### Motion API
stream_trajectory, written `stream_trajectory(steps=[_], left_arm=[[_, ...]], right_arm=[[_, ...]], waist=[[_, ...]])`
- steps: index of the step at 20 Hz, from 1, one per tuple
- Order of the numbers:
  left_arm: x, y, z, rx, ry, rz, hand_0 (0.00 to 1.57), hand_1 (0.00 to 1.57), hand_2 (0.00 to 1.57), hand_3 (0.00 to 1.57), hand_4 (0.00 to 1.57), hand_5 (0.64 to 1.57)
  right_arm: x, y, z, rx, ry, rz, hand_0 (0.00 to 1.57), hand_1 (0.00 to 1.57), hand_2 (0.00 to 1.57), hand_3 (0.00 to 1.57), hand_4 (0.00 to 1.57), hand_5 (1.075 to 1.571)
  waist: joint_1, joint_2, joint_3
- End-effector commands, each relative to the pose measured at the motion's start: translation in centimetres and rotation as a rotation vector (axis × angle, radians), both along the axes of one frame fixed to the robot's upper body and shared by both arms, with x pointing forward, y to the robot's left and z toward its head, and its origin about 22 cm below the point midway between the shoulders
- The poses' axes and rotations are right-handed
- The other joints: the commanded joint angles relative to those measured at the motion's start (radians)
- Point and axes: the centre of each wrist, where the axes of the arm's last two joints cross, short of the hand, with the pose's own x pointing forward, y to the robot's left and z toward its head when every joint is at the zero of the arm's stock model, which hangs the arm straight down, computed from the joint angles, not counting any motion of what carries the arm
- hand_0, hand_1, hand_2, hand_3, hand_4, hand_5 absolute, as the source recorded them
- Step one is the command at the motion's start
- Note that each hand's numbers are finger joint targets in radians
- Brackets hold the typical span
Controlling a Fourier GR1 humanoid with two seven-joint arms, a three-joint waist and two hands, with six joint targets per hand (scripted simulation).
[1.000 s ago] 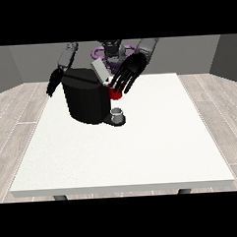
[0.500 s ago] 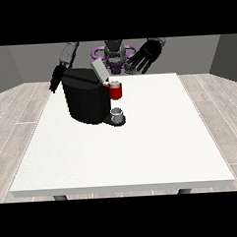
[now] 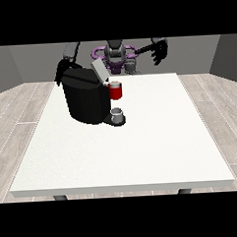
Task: Insert the coffee pod into the coffee machine and close the lid
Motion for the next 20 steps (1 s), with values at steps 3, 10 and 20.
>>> stream_trajectory(steps=[3,10,20], left_arm=[[-5.5,1.1,-7.1,-0.114,0.201,0.019,0.00,0.00,0.00,0.00,0.32,1.571],[-7.4,3.2,-8.5,-0.128,0.255,0.113,0.00,0.00,0.00,0.00,0.39,1.571],[-7.8,2.7,-5.7,-0.168,0.167,0.114,0.00,0.00,0.00,0.00,0.39,1.571]], right_arm=[[-1.3,0.1,-0.6,0.036,-0.019,-0.015,0.00,0.00,0.00,0.00,0.00,1.571],[2.6,2.0,5.8,0.082,-0.135,0.275,0.00,0.00,0.00,0.00,0.00,1.571],[5.7,3.7,10.9,0.049,-0.245,0.326,0.00,0.00,0.00,0.00,0.00,1.571]], waist=[[0.086,-0.129,0.0014],[0.052,-0.193,0.0007],[0.074,-0.080,0.0011]])
